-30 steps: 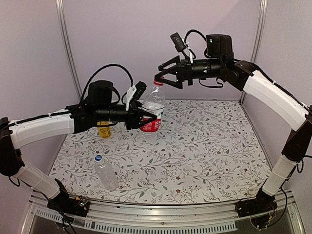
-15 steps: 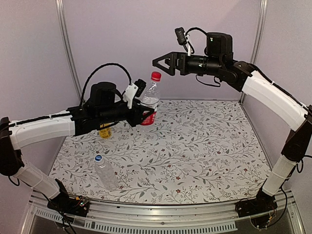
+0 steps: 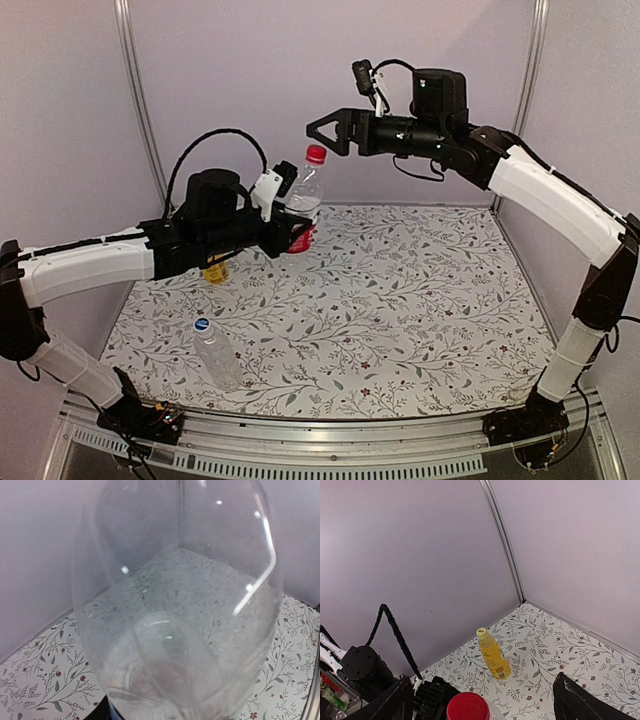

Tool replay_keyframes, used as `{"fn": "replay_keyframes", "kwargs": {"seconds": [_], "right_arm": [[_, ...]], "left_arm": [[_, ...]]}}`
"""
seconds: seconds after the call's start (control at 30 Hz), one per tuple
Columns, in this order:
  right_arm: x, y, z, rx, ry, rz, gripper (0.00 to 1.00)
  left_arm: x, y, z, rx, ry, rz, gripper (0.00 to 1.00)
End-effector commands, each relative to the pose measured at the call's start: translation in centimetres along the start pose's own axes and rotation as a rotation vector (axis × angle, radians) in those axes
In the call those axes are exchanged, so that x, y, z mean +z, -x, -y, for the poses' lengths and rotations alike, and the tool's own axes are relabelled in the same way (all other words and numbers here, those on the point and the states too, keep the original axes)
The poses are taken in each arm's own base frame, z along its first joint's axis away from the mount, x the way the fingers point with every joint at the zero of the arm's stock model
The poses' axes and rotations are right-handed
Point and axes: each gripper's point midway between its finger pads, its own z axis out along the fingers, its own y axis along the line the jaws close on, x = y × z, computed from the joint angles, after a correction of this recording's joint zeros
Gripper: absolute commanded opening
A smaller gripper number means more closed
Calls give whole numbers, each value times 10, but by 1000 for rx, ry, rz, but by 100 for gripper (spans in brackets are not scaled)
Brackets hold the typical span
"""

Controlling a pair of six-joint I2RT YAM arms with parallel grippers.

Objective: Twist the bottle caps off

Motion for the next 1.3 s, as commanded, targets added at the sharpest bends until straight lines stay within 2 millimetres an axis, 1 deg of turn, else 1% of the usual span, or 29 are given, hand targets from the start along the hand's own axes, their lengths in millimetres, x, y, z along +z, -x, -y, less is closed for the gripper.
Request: {"fn": "replay_keyframes", "kwargs": {"seconds": [0.0, 0.1, 0.23, 0.43, 1.03, 1.2, 1.27], "right_arm": [[9, -3, 0, 8, -21, -8, 93], [14, -11, -5, 10, 6, -27, 89], [20, -17, -10, 7, 30, -43, 81], [24, -26, -11, 9, 41, -66, 70], [26, -27, -13, 1, 52, -68, 45], [25, -27, -14, -9, 59, -69, 32], [24, -27, -16, -29, 66, -72, 27]], "left_arm": [[-4, 10, -1, 12, 28, 25, 39], [-3, 9, -2, 12, 35, 23, 39], [-3, 9, -3, 13, 44, 21, 39], [-4, 9, -4, 13, 51, 22, 39], [-5, 9, -4, 37, 56, 21, 39], [-6, 10, -2, 39, 51, 23, 39], [-7, 10, 3, 47, 21, 24, 39]]}}
